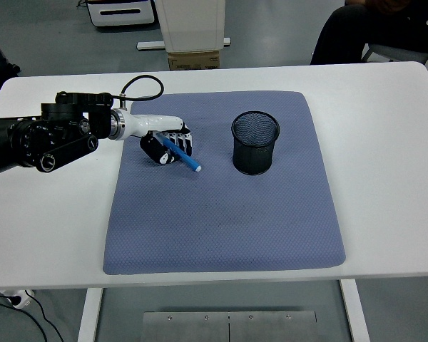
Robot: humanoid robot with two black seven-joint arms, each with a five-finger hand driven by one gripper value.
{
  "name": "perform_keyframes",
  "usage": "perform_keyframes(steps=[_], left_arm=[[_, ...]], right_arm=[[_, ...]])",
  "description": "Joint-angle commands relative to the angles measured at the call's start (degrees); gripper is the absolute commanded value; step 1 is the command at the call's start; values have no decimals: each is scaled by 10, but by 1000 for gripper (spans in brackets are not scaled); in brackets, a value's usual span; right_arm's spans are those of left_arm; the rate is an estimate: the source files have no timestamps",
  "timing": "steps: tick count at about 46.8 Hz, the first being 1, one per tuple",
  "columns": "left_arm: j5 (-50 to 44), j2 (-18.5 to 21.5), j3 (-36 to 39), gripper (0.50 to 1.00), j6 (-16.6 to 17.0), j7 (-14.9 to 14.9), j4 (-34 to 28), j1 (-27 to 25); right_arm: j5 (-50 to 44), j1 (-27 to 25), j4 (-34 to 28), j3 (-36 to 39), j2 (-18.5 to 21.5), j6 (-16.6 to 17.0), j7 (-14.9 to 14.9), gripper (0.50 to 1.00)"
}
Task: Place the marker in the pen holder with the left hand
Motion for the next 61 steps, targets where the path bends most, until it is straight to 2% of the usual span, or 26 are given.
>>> perform_keyframes(steps=[1, 18, 45, 61], left_arm=[[-12, 1, 0, 500, 0, 0, 0, -1], [-56, 3, -1, 500, -9, -3, 0, -17], [-65, 0, -2, 500, -69, -3, -1, -89], [-66, -7, -3, 500, -72, -3, 0, -104]], right_arm=[[0, 0, 0, 0, 0, 0, 0, 1000], [0, 0, 0, 0, 0, 0, 0, 1000], [0, 0, 0, 0, 0, 0, 0, 1000], [0, 0, 0, 0, 0, 0, 0, 1000]])
